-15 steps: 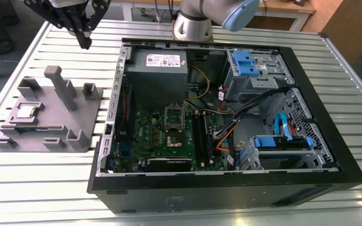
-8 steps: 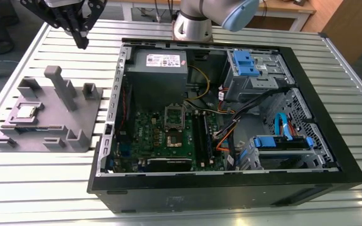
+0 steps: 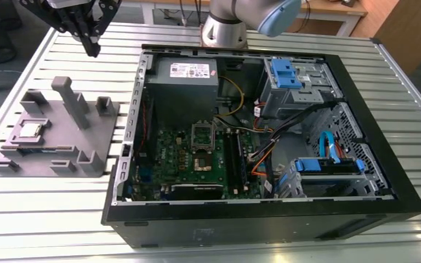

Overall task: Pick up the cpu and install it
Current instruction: 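Reach for the cpu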

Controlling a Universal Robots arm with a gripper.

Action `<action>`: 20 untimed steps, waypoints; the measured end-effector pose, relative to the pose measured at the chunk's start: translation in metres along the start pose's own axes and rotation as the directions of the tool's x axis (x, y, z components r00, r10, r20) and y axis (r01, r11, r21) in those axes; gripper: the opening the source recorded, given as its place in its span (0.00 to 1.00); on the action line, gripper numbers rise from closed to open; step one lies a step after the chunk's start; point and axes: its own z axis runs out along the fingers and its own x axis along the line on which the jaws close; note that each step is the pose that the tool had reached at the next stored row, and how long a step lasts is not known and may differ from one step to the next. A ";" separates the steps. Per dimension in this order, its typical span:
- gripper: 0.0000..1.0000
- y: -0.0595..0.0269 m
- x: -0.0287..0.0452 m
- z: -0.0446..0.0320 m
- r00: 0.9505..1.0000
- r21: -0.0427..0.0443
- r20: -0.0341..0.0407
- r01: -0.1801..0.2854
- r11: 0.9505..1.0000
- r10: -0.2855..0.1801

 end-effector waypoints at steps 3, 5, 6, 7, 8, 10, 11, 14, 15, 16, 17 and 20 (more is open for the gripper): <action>0.11 0.0000 0.0006 0.0000 1.000 0.000 0.000 0.000 1.000 0.000; 0.11 -0.0001 0.0010 0.0000 1.000 0.000 0.000 0.000 1.000 0.000; 0.11 -0.0001 0.0012 -0.0001 1.000 0.000 0.000 0.000 1.000 0.000; 0.11 -0.0001 0.0014 -0.0001 1.000 0.000 0.000 0.000 1.000 0.000; 0.11 -0.0001 0.0016 -0.0001 1.000 0.000 0.000 0.000 1.000 0.000; 0.11 -0.0002 0.0021 -0.0001 1.000 0.000 0.000 0.000 1.000 0.000; 0.11 -0.0002 0.0023 -0.0001 1.000 0.000 0.000 0.000 1.000 0.000; 0.11 -0.0002 0.0029 -0.0001 1.000 0.000 0.000 0.000 1.000 0.000; 0.11 -0.0002 0.0032 -0.0001 1.000 0.000 0.000 0.000 1.000 0.000; 0.11 -0.0003 0.0034 -0.0001 1.000 0.000 0.000 0.000 1.000 0.000; 0.11 -0.0003 0.0037 -0.0002 1.000 0.000 0.000 0.000 1.000 0.000; 0.11 -0.0003 0.0045 -0.0002 1.000 0.000 0.000 0.000 1.000 0.000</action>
